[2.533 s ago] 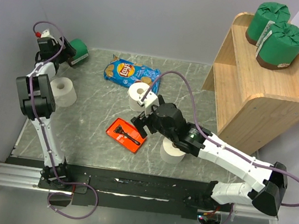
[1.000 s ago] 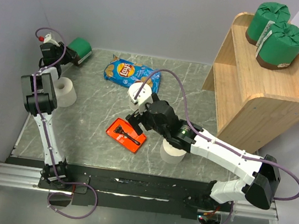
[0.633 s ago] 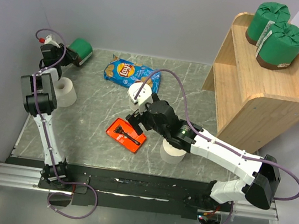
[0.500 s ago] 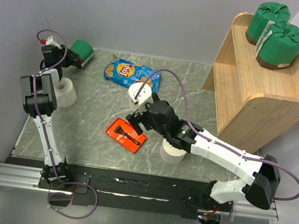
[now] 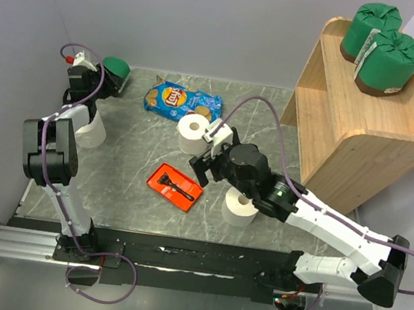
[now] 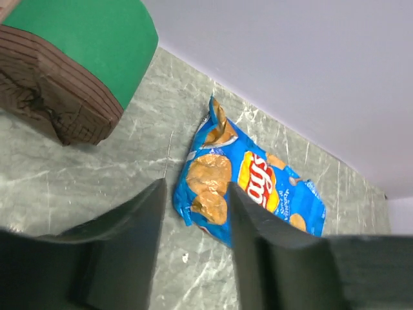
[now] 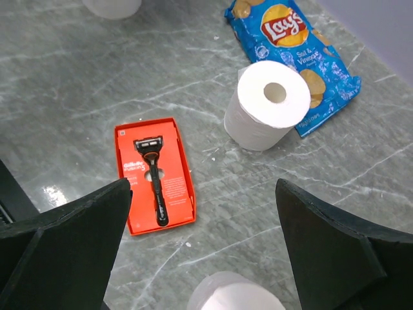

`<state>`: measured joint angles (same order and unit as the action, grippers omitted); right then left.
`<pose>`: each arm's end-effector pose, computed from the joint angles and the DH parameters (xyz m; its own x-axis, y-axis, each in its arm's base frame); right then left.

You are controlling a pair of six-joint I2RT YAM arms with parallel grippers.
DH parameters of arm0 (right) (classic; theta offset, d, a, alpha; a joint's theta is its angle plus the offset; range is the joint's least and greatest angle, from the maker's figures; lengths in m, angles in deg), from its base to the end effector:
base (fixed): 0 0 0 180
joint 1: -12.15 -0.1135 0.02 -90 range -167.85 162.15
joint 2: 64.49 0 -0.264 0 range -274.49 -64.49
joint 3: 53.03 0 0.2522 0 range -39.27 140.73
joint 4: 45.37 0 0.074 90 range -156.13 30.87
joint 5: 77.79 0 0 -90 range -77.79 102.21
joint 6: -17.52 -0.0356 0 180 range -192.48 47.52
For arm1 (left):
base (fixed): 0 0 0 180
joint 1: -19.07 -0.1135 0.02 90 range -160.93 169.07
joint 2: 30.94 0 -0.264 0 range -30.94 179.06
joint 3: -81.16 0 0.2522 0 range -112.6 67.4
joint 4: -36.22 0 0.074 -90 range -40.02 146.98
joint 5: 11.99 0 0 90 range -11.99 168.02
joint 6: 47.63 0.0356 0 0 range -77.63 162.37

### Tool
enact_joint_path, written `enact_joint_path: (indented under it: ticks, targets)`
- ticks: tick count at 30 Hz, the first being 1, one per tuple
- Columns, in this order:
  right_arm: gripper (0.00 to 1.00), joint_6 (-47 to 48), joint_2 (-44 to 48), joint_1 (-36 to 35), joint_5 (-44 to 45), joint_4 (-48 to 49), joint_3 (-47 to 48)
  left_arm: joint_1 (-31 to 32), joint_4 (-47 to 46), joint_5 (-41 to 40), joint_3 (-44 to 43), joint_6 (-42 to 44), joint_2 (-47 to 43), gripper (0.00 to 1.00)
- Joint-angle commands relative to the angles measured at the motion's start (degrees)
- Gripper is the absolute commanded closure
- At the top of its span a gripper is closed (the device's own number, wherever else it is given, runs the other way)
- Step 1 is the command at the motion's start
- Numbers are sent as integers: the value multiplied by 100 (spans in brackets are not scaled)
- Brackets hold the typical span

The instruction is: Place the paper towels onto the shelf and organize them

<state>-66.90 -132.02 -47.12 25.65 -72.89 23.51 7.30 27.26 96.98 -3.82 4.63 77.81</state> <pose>0.1457 0.2289 0.3625 -0.0911 -0.3383 -0.9366 -0.7358 0.6567 -0.1656 0.4329 0.0784 0.2343 -0.2681 -0.6471 -0.7137 -0.0624 0.7509 -0.6575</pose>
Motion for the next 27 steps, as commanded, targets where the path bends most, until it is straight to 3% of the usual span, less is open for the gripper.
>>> enact_joint_path:
  ticks: [1, 5, 6, 12, 20, 27]
  targets:
    - [0, -303, 363, -32, 37, -31, -143, 17, 13, -726, 109, -224, -372, 41]
    - [1, -365, 521, -32, -51, 66, -319, -71, -74, -781, -171, -436, -135, 29]
    - [0, -348, 521, -32, -42, 84, -328, -88, -101, -719, -260, -454, 48, 22]
    - [1, -181, 284, -33, 10, 57, -135, -159, -162, -586, -955, -489, 778, 12]
    - [0, -102, 38, -32, -42, 110, 111, -176, -399, -657, -1500, -542, 1499, 5]
    - [0, -49, -50, -32, -42, 84, 261, -194, -443, -701, -1842, -664, 1922, 6]
